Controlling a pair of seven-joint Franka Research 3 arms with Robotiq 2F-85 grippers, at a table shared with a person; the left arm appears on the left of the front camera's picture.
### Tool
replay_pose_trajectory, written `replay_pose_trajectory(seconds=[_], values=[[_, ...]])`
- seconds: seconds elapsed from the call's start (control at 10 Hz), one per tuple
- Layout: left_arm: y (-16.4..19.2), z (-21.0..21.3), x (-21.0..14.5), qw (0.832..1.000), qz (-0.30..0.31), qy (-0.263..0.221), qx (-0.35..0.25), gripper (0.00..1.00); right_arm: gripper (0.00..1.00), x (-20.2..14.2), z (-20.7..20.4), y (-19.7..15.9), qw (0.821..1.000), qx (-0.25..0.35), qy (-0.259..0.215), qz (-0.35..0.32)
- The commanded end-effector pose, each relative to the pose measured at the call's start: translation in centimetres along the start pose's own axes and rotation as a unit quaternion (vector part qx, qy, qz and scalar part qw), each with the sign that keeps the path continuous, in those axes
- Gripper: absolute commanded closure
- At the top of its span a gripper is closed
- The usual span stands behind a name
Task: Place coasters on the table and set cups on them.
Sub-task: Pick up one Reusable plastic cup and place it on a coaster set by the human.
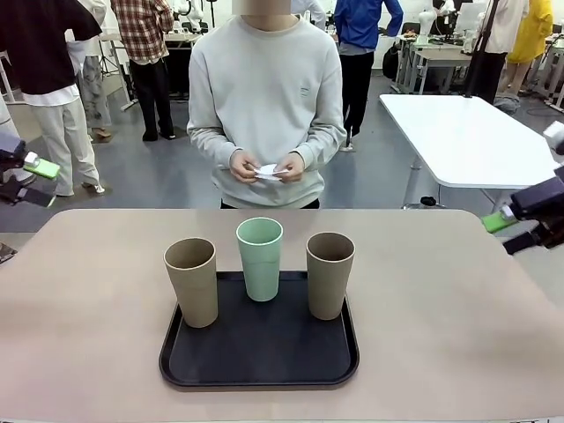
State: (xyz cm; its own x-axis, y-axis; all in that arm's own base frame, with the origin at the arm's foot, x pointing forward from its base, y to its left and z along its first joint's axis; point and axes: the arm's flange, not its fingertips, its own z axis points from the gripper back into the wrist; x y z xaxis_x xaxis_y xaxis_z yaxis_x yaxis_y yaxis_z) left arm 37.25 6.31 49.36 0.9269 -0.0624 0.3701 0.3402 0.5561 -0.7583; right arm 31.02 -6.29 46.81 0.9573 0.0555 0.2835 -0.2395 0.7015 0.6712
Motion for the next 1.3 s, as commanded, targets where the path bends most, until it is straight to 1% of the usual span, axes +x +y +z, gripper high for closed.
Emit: replay_pose_trajectory(seconds=[0.0, 0.2, 0.3, 0.4, 0.5, 0.6, 0.8, 1.0, 1.2], values=[[0.9, 1.8, 0.5, 0.998, 0.045, 0.023, 0.037, 0.00, 0.00, -2.9, 0.8, -0.6, 1.000, -0.006, 0.003, -0.005], [2.2, 4.0, 0.0, 0.997, 0.070, 0.008, 0.039, 0.00, 0.00, -4.9, 3.4, -1.4, 1.000, -0.006, -0.016, -0.012], [2.5, 5.3, -0.3, 0.997, 0.076, 0.000, 0.034, 0.00, 0.00, -6.2, 4.8, -1.8, 0.999, 0.013, -0.037, -0.010], [2.9, 6.0, -1.1, 0.997, 0.075, 0.007, 0.027, 0.00, 0.00, -7.1, 5.5, -1.8, 0.998, 0.035, -0.046, 0.005], [3.4, 6.3, -1.3, 0.996, 0.074, 0.026, 0.031, 0.00, 0.00, -7.9, 6.2, -1.7, 0.998, 0.047, -0.028, 0.000], [3.6, 6.5, -2.0, 0.996, 0.077, 0.037, 0.035, 0.00, 0.00, -8.4, 6.5, -2.1, 0.998, 0.047, -0.041, 0.015], [4.2, 6.5, -3.0, 0.995, 0.076, 0.053, 0.032, 0.00, 0.00, -9.1, 7.4, -2.6, 0.997, 0.055, -0.048, 0.026], [4.0, 7.0, -3.7, 0.995, 0.091, 0.027, 0.030, 0.00, 0.00, -9.5, 7.6, -2.7, 0.997, 0.054, -0.050, 0.024], [2.7, 7.2, -4.5, 0.996, 0.076, 0.020, 0.040, 0.00, 0.00, -9.6, 7.5, -2.9, 0.996, 0.063, -0.049, 0.038]])
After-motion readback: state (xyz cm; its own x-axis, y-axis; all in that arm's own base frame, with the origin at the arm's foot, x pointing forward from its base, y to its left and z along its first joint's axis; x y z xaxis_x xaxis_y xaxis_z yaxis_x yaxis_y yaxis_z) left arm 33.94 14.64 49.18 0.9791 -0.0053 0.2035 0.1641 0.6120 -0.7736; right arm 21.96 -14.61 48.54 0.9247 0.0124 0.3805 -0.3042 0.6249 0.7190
